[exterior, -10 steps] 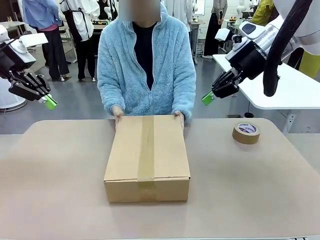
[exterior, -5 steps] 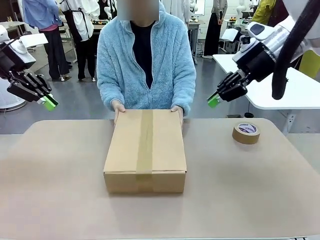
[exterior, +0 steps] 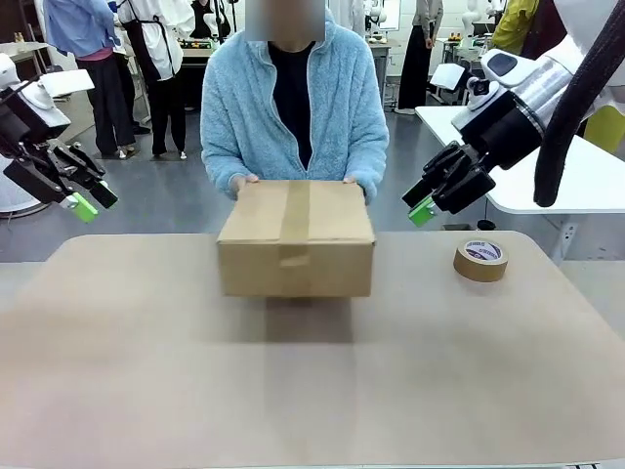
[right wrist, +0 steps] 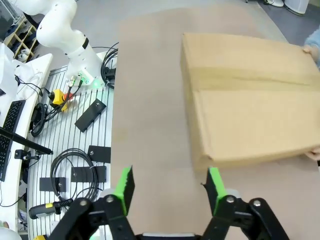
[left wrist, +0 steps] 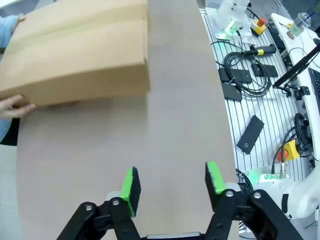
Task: Wrap the clocks to prevent damage.
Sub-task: After the human seals the box with tape, release both hands from the side flaps of the Package Box.
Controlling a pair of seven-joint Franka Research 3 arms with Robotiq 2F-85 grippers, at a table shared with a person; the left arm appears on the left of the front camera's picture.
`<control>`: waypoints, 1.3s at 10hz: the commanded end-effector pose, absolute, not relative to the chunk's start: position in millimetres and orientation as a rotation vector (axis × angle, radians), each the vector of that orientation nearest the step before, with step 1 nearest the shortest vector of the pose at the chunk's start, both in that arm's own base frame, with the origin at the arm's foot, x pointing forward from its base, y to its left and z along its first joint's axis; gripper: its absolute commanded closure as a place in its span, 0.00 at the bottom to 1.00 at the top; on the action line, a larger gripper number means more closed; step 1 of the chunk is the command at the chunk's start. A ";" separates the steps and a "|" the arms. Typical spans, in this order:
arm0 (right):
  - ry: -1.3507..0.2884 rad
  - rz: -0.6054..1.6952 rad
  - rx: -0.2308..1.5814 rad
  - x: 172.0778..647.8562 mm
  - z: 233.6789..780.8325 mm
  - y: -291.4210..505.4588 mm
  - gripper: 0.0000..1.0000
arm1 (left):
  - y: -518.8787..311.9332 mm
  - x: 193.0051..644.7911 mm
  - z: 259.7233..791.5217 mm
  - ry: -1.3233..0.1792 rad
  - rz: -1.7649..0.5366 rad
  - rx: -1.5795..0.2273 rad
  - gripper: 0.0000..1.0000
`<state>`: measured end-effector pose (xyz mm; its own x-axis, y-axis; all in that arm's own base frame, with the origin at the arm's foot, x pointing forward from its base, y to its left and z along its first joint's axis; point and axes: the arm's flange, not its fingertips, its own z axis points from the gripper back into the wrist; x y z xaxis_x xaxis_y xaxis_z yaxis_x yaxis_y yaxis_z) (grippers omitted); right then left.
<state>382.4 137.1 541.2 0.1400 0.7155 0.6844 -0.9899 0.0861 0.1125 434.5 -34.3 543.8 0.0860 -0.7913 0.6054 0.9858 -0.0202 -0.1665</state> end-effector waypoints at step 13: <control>-0.616 1.309 0.773 389.9 541.3 109.3 0.00 | -15.2 439.0 545.4 -0.517 -1.364 -0.709 0.00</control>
<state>385.6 129.9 542.4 0.1678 0.6930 0.7012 -0.9857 0.1094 0.1279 437.8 -27.5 545.4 0.1180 -0.7668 0.6309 0.9875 0.0236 -0.1559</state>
